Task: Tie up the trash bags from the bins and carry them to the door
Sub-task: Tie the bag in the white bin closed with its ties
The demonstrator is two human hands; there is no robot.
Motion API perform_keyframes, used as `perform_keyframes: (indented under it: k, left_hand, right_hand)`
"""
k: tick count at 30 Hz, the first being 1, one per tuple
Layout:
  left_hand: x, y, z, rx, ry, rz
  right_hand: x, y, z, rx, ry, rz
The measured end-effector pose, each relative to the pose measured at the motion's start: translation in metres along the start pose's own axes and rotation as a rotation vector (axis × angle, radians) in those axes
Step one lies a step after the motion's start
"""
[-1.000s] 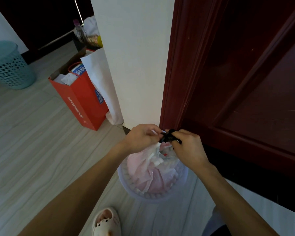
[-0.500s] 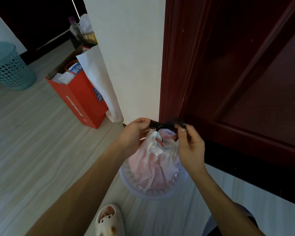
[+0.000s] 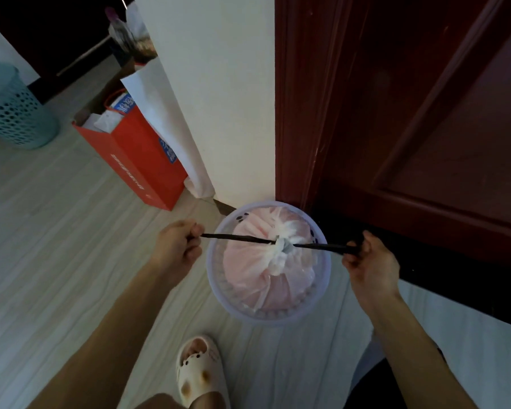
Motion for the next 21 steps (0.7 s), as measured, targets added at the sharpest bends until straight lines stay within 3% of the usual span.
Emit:
perform_keyframes:
  k: [3, 7, 11, 14, 17, 21]
  left_hand:
    - [-0.006, 0.002, -0.017, -0.044, 0.002, 0.047]
    - [-0.015, 0.013, -0.010, -0.041, -0.031, 0.115]
    - [0.007, 0.006, -0.004, 0.000, -0.064, -0.044]
    - [0.028, -0.003, -0.008, 0.002, -0.020, -0.098]
    - [0.047, -0.017, -0.017, 0.111, 0.304, -0.133]
    - [0.065, -0.024, -0.026, 0.351, 0.760, -0.239]
  right_hand:
    - [-0.006, 0.008, 0.017, 0.036, -0.114, 0.054]
    - [0.002, 0.008, 0.030, 0.040, -0.170, -0.014]
    - [0.009, -0.006, 0.047, 0.049, -0.045, -0.129]
    - [0.008, -0.021, 0.071, -0.003, -0.296, -0.182]
    - [0.014, -0.030, 0.081, -0.217, -0.691, -0.187]
    - [0.037, -0.029, 0.072, -0.443, -0.805, -0.189]
Point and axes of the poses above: each hand's wrist, its own y-axis towards the middle knuckle, its own x-axis out of the palm, z = x × y, the point moved 3 cm from there along y, towards the middle knuckle, and after that the axes turned 6 degrees about x, right-handed, at the moved point
